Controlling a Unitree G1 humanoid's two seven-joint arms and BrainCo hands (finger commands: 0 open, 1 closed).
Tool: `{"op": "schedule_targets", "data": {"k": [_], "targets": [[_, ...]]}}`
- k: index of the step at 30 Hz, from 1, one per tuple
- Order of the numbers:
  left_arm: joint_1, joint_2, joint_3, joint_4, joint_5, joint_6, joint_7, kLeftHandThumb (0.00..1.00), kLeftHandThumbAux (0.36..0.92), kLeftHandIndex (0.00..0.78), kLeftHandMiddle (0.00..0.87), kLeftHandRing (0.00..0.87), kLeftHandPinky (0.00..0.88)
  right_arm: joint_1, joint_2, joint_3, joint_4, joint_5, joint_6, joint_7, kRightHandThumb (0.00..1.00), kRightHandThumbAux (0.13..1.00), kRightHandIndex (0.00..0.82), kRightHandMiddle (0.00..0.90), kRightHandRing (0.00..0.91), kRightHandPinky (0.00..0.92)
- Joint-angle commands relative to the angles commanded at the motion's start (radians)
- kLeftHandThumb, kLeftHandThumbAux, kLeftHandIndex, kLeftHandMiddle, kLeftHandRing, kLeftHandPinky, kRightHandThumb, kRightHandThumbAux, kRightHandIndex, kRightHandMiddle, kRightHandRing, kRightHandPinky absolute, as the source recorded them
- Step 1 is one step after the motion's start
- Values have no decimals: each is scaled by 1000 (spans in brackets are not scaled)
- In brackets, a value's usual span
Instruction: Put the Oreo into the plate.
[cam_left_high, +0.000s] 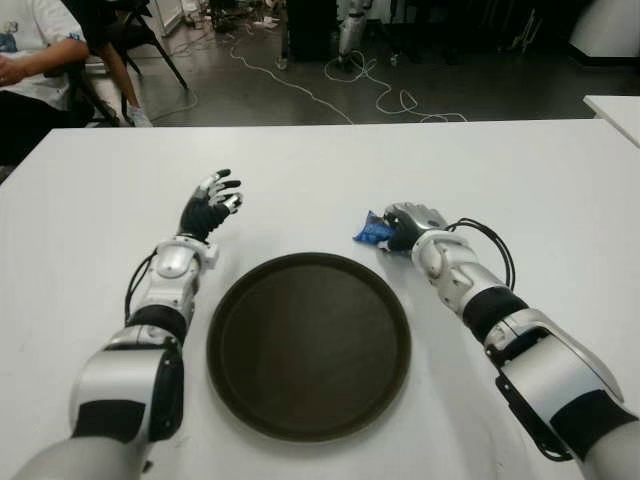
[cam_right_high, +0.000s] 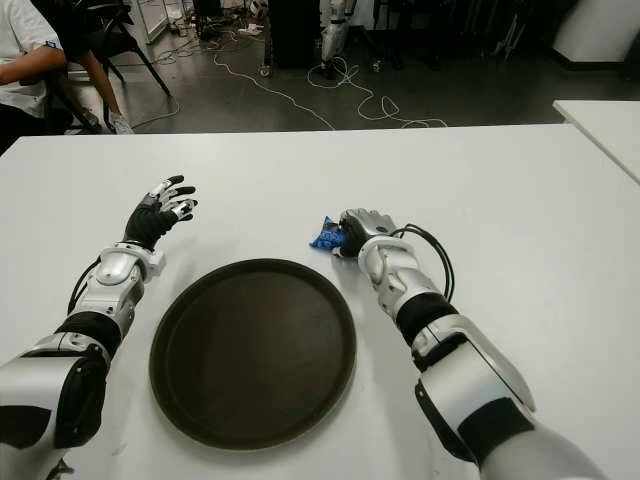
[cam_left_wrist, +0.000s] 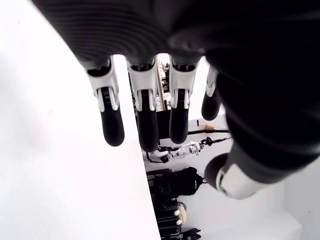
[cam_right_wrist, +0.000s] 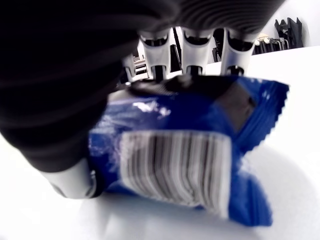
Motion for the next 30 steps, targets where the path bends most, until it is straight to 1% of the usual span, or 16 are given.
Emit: {"op": "schedule_targets", "data": {"k": [3, 8, 17, 25, 30], "targets": [[0, -1, 2, 0, -2, -3, 0, 109, 679, 117, 214, 224, 245, 0, -5, -3, 1, 1, -13, -7, 682, 727, 427, 609, 591, 582], [1, -3, 3, -1, -3, -7, 3, 109, 703, 119, 217, 227, 249, 0, -12, -5, -2, -2, -28, -18, 685, 730, 427, 610, 594, 586], [1, -4, 2, -2, -1, -4, 11, 96, 718, 118, 221, 230, 255, 3, -22, -7, -10, -2, -46, -29, 686, 731, 427, 613, 600, 597], [1, -4, 1, -3, 0, -4, 12, 98, 690, 122, 222, 231, 253, 2, -27, -11, -9, -2, -57, -37, 686, 731, 427, 618, 607, 604], [1, -2, 3, -2, -3, -2, 9, 98, 687, 123, 223, 232, 255, 0, -24, -14, -6, -2, -58, -44, 686, 731, 427, 626, 615, 611]]}}
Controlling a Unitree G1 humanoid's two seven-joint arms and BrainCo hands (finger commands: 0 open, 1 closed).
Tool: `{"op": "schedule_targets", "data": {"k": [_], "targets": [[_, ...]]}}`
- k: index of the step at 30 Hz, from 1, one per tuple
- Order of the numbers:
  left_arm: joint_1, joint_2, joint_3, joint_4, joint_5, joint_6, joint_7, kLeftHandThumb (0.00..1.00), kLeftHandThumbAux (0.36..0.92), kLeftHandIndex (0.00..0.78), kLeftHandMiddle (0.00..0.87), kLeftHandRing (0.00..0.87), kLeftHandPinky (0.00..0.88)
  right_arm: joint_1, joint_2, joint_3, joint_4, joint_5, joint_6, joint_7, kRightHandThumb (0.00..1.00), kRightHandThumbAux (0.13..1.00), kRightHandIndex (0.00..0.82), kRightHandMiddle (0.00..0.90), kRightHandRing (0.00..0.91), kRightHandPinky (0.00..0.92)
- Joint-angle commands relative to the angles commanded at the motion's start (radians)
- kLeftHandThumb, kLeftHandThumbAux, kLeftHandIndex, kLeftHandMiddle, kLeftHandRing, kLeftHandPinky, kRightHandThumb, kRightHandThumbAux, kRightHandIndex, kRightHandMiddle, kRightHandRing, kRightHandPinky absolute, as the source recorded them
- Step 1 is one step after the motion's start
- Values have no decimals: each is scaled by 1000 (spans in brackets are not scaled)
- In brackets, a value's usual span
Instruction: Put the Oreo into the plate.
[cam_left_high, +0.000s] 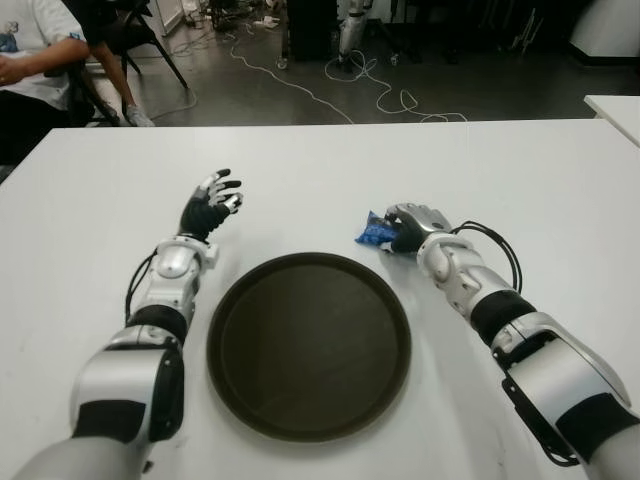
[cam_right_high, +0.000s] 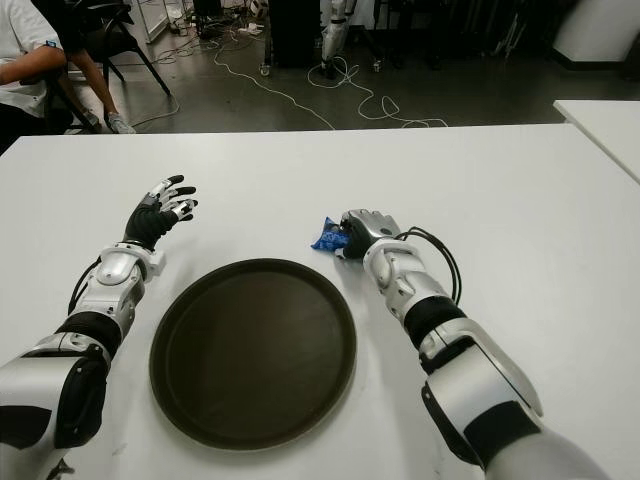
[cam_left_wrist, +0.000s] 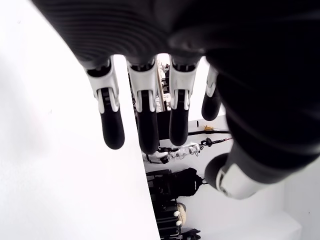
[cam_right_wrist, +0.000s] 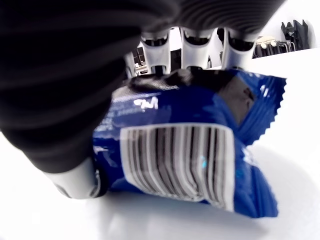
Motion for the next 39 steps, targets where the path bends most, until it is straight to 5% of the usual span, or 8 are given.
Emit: {"op": "schedule_targets", "data": {"k": [11, 17, 39], "targets": [[1, 1, 1, 0, -1, -3, -4, 103, 710, 125, 227, 234, 251, -4, -10, -14, -11, 3, -4, -19, 686, 732, 427, 619, 612, 602], [1, 0, 4, 0, -5, -1, -11, 100, 691, 116, 216, 230, 253, 8, -54, -16, -119, -12, 5, -12, 685, 733, 427, 638, 633, 620], [-1, 1, 8, 4, -5, 3, -13, 116, 703, 118, 219, 226, 246, 186, -173, -105, -691, -30, 146, 46, 688, 733, 428, 678, 680, 653]]}}
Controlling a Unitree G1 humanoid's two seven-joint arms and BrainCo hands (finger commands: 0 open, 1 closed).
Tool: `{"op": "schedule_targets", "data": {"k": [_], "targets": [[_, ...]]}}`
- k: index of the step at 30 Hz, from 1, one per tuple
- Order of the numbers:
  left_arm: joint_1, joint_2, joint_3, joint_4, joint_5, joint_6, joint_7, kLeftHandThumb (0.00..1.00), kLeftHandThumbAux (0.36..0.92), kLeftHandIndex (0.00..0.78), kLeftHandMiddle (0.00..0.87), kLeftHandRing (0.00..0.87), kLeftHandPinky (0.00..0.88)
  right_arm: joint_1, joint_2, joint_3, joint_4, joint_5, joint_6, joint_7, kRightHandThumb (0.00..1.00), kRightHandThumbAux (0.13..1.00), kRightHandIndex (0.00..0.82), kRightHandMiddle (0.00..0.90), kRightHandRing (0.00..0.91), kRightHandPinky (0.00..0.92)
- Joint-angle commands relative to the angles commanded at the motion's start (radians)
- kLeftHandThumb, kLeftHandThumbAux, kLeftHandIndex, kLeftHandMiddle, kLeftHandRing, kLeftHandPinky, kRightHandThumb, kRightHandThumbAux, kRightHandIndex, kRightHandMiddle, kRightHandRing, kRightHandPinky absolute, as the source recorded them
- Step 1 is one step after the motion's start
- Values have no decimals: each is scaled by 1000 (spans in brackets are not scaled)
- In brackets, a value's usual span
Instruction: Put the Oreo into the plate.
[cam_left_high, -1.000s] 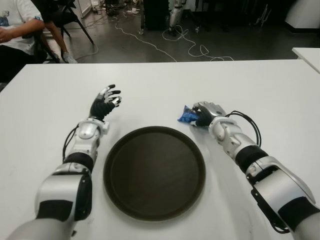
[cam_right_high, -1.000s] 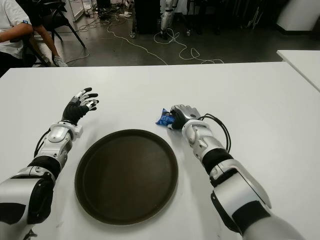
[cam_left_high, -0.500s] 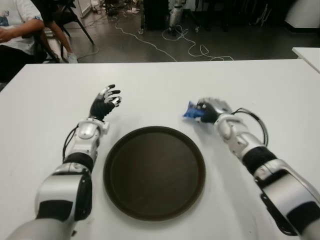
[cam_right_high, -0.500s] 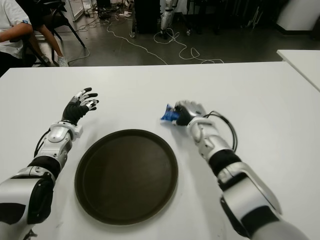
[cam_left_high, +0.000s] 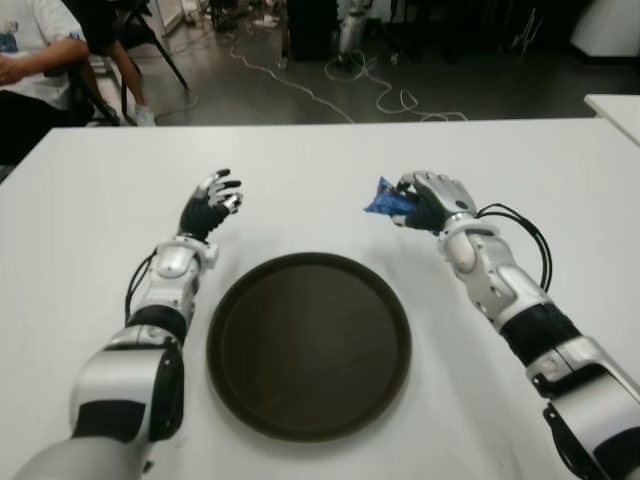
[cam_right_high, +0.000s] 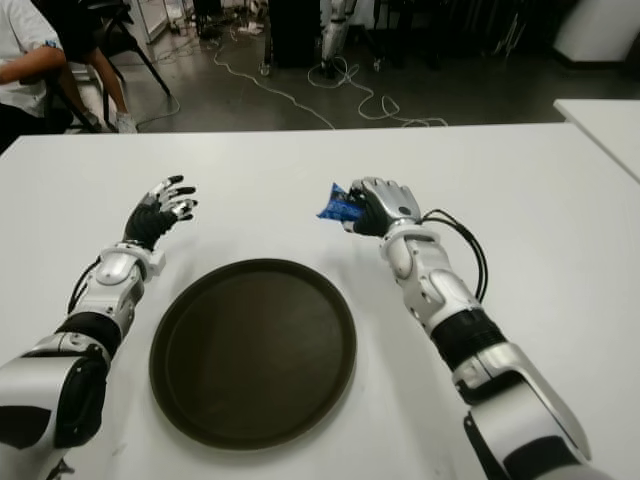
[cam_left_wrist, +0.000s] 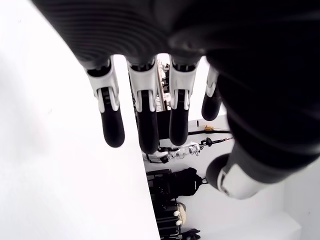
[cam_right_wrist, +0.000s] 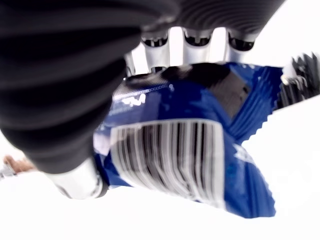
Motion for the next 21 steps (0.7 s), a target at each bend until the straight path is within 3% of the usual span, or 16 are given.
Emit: {"op": "schedule_targets", "data": {"k": [21], "targets": [[0, 3, -6, -1, 9, 3, 7, 110, 695, 122, 218, 226, 243, 95, -19, -41, -293, -47, 115, 66, 690, 733, 428, 663, 666, 628]]}}
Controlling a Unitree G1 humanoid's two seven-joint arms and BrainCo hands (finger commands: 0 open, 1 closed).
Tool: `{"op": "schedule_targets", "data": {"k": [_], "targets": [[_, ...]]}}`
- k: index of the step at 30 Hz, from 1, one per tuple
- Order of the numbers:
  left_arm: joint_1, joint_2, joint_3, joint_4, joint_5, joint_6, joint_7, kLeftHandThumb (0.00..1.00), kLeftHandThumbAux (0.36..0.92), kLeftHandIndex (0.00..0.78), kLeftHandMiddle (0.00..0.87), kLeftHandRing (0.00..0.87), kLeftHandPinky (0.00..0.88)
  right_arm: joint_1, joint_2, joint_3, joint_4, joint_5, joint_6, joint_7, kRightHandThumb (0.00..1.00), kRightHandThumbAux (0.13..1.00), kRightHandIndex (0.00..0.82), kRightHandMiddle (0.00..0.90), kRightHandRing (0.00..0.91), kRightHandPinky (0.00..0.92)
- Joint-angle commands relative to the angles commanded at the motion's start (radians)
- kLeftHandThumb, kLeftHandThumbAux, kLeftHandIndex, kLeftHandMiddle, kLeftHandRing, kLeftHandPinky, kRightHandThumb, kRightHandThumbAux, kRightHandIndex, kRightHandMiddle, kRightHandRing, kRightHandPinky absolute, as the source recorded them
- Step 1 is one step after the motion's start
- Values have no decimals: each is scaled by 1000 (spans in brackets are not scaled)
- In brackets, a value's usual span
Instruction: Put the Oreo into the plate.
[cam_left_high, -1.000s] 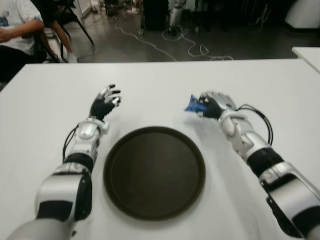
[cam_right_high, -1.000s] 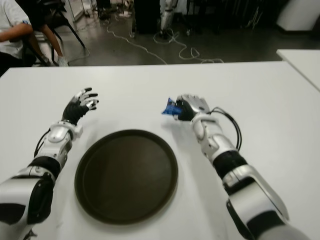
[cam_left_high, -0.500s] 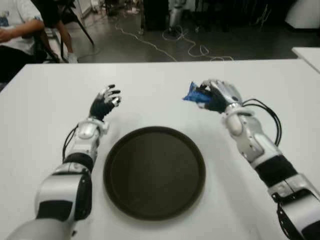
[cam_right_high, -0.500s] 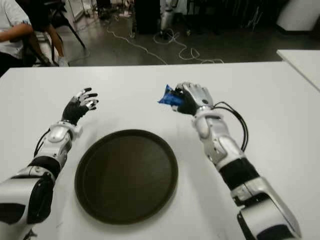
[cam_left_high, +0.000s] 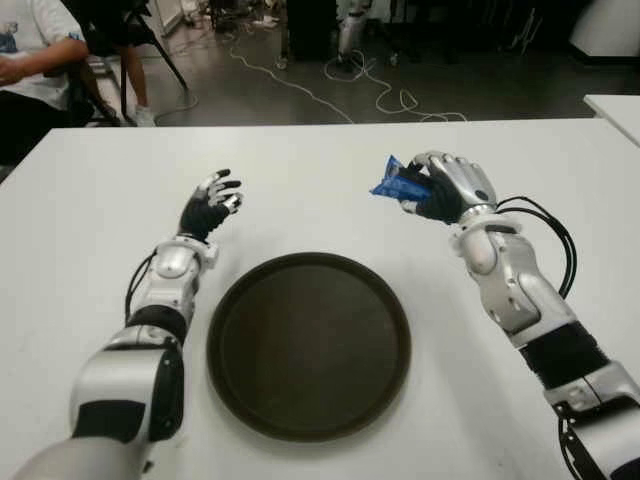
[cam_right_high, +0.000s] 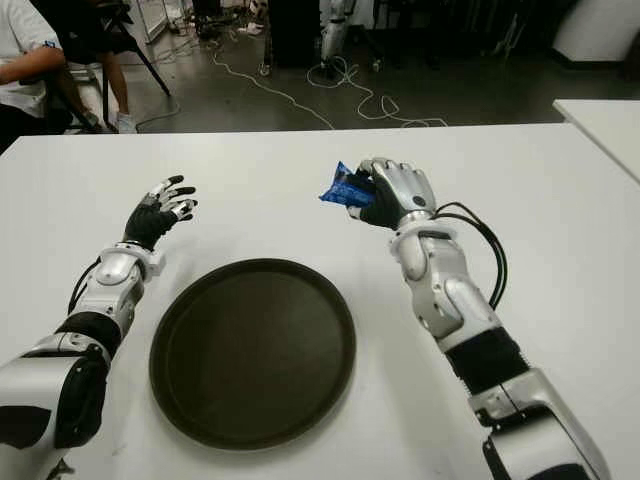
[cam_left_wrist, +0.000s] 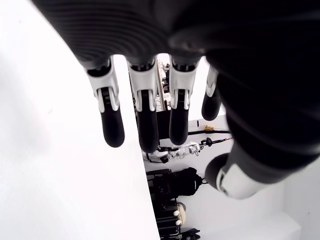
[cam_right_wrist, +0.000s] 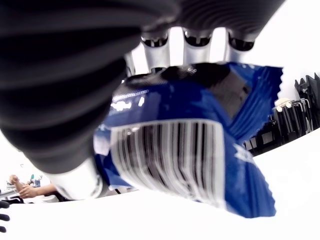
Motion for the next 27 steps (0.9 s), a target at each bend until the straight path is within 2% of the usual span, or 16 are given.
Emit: {"op": "schedule_targets", "data": {"k": [2, 5, 8, 13, 18, 23, 27], "targets": [[0, 0, -1, 0, 1, 1, 0, 112, 691, 118, 215, 224, 240, 29, 14, 19, -45, -17, 7, 1, 690, 733, 428, 657, 661, 621], [-1, 1, -2, 1, 2, 6, 3, 110, 690, 117, 216, 222, 239, 63, 52, 65, -83, -42, -2, -6, 689, 733, 428, 661, 663, 625], [-2, 0, -3, 2, 2, 7, 7, 109, 689, 120, 219, 222, 238, 80, 64, 89, -109, -48, -27, 5, 689, 733, 428, 665, 665, 625], [-2, 0, -3, 3, 0, 5, 6, 108, 687, 124, 220, 224, 239, 120, 52, 125, -169, -53, -105, 37, 689, 732, 428, 658, 659, 610], [-2, 0, -3, 4, 0, 2, 3, 107, 684, 121, 220, 226, 242, 128, 29, 148, -201, -57, -185, 93, 692, 731, 428, 662, 663, 594], [-2, -1, -2, 3, -2, 2, 0, 110, 689, 120, 221, 229, 250, 151, 8, 162, -236, -78, -223, 151, 694, 730, 427, 668, 671, 589], [-2, -1, -2, 3, -2, 1, 0, 112, 695, 125, 226, 232, 245, 168, -2, 167, -256, -66, -252, 192, 695, 730, 426, 642, 646, 580]]}}
